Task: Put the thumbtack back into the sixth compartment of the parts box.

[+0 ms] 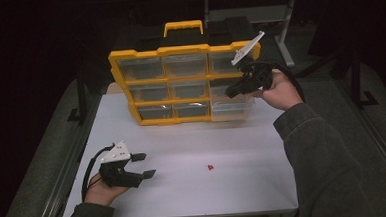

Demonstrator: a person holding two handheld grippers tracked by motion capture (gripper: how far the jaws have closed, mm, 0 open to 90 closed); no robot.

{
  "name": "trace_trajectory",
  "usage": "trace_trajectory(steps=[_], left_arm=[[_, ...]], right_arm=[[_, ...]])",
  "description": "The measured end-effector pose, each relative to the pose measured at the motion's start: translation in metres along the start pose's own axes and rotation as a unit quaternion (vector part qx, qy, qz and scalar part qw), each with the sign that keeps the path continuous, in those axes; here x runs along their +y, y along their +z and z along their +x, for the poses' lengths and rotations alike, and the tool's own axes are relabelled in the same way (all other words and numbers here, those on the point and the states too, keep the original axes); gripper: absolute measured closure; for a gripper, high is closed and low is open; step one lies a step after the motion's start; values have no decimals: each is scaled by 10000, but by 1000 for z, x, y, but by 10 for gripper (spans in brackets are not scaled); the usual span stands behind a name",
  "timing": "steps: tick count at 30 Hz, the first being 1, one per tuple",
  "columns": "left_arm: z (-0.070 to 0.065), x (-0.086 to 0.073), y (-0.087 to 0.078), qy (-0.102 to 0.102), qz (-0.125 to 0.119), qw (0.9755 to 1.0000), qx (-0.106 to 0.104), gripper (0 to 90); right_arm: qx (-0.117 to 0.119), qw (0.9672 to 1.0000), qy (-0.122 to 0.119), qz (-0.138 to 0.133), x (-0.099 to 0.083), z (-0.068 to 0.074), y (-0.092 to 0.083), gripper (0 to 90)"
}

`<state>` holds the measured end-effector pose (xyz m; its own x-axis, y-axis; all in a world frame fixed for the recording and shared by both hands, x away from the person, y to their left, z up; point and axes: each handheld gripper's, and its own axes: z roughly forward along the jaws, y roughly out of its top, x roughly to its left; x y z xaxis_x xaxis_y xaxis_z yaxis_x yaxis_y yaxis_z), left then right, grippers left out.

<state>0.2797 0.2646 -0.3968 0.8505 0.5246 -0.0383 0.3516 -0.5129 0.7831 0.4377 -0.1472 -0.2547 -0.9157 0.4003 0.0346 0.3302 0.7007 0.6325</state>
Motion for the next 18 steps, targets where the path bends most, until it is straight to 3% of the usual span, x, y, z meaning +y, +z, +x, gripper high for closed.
trace_trajectory(steps=[9, 18], left_arm=[[0, 0, 0, -36, -12, 10000, -9, 315], [0, 0, -1, -18, -40, 10000, 23, 315]], right_arm=[[-17, 10000, 82, 10, -4, -5, 5, 780], [36, 9999, -74, -103, -2, 8, -7, 762]])
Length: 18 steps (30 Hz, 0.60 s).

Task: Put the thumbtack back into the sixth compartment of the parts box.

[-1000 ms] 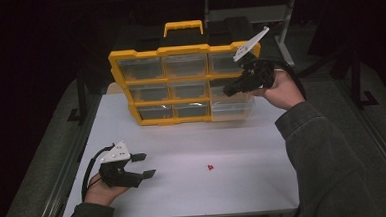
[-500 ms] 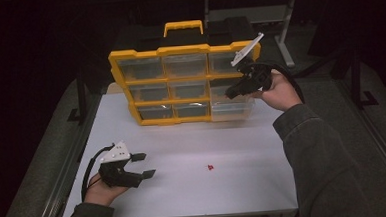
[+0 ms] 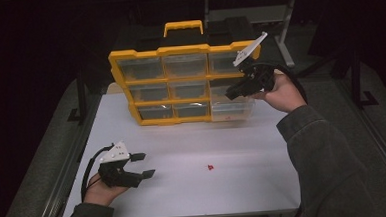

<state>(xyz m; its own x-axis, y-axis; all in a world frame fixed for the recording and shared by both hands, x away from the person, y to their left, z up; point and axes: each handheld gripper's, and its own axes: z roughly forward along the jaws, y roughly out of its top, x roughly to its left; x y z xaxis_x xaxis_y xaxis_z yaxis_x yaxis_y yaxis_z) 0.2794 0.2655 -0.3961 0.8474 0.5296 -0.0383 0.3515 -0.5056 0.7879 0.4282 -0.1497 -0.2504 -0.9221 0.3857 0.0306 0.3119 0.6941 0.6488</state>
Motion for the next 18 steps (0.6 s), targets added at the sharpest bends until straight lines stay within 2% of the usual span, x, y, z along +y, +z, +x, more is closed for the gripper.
trace_trajectory(steps=[2, 10, 14, 18], left_arm=[[0, 0, 0, -9, -2, 10000, -3, 314], [-1, 0, 1, -33, 12, 10000, -4, 314], [-1, 0, 0, -22, -3, 10000, 4, 314], [-1, 0, 0, -29, -7, 10000, 3, 314]], right_arm=[[65, 9999, 2, -78, 0, 4, -4, 755], [198, 9992, -317, -162, 4, 30, -14, 732], [291, 9982, -481, -218, 2, 43, -12, 725], [412, 9974, -557, -185, -7, 54, -1, 723]])
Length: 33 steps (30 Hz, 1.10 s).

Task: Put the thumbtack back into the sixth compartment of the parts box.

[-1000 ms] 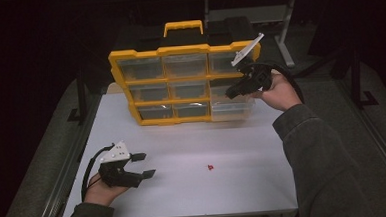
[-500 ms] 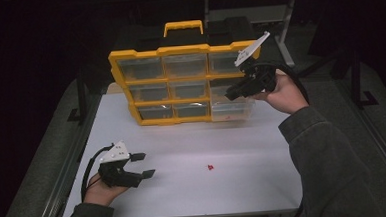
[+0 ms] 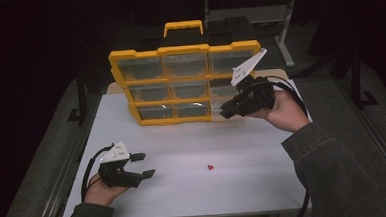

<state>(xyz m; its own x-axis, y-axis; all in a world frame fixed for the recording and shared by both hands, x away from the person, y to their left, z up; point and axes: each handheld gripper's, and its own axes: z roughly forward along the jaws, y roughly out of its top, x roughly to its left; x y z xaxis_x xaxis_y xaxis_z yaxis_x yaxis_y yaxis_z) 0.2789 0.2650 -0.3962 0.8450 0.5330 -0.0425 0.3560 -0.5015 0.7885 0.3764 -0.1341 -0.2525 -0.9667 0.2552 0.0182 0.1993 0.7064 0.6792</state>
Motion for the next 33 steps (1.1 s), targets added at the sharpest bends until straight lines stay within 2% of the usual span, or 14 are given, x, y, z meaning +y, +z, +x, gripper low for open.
trace_trajectory(steps=[4, 19, 25, 33], left_arm=[[1, 0, 0, 13, 19, 10000, 11, 314], [0, 1, -2, -12, -43, 10000, 26, 313], [2, 1, -3, 24, -31, 10000, 46, 313], [0, 0, -3, -44, -29, 10000, 25, 313]], right_arm=[[130, 9999, 58, 54, -11, 10, 14, 720], [391, 9992, -75, 70, -41, 32, 59, 710], [359, 9992, -113, 164, -51, 39, 80, 717], [465, 9981, -28, 403, -63, 41, 108, 718]])
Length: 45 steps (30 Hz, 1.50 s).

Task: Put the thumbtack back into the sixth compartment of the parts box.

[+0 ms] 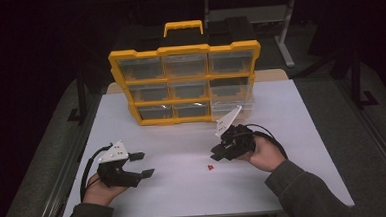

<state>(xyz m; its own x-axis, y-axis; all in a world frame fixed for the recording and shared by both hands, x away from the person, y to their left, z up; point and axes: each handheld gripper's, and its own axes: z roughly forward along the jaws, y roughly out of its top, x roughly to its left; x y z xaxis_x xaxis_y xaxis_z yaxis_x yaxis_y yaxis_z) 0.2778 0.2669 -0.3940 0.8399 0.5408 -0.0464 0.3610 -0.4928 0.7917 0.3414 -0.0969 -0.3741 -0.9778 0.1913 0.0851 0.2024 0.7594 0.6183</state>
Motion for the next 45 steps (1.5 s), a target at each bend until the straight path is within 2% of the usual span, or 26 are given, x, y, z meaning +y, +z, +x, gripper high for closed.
trace_trajectory(steps=[6, 12, 15, 20, 28, 35, 45], left_arm=[[0, 0, 0, 8, 21, 10000, -5, 313], [0, -1, 1, 8, -21, 10000, -4, 313], [0, -1, 1, 19, -6, 10000, -1, 312], [0, -1, 1, 11, -24, 10000, -5, 312], [1, 0, -1, 58, -22, 10000, 17, 312], [0, 0, -1, 23, -37, 10000, 18, 312], [1, 0, -1, 23, -35, 10000, 34, 312]], right_arm=[[38, 9998, 73, 172, -3, -1, 19, 722], [88, 9998, 32, 202, -5, -7, 38, 729], [85, 9995, 100, 301, -5, -9, 45, 734], [105, 9992, 70, 374, -6, -13, 55, 738], [163, 9990, 141, 387, -8, -16, 61, 739], [245, 9988, 106, 398, -8, -14, 60, 743], [175, 9988, 64, 451, -9, -17, 63, 748]])
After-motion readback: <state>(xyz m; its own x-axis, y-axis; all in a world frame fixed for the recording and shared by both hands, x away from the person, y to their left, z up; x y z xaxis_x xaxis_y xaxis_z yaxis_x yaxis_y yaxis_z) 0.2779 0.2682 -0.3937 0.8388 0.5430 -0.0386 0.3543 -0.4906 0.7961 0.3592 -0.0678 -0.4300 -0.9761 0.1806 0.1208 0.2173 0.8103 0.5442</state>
